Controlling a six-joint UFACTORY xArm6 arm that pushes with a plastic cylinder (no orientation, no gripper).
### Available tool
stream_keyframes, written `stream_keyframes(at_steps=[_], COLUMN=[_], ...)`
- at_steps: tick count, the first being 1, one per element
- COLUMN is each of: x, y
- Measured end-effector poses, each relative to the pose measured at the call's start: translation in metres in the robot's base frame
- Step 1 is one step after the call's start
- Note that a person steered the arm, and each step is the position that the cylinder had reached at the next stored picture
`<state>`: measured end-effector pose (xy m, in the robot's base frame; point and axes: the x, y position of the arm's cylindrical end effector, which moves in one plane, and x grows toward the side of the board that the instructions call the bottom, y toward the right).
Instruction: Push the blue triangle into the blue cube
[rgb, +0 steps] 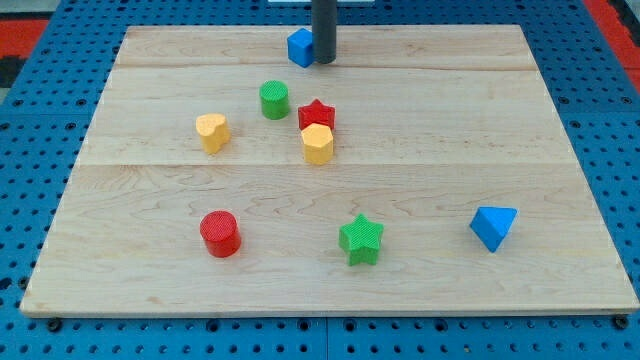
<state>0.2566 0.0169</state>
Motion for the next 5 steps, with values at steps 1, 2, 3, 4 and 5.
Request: stream_keyframes(at_steps=[1, 2, 3, 4, 5], x=[0.02, 0.022, 0.022, 0.022, 0.074], y=[0.033, 0.038, 0.038, 0.038, 0.133])
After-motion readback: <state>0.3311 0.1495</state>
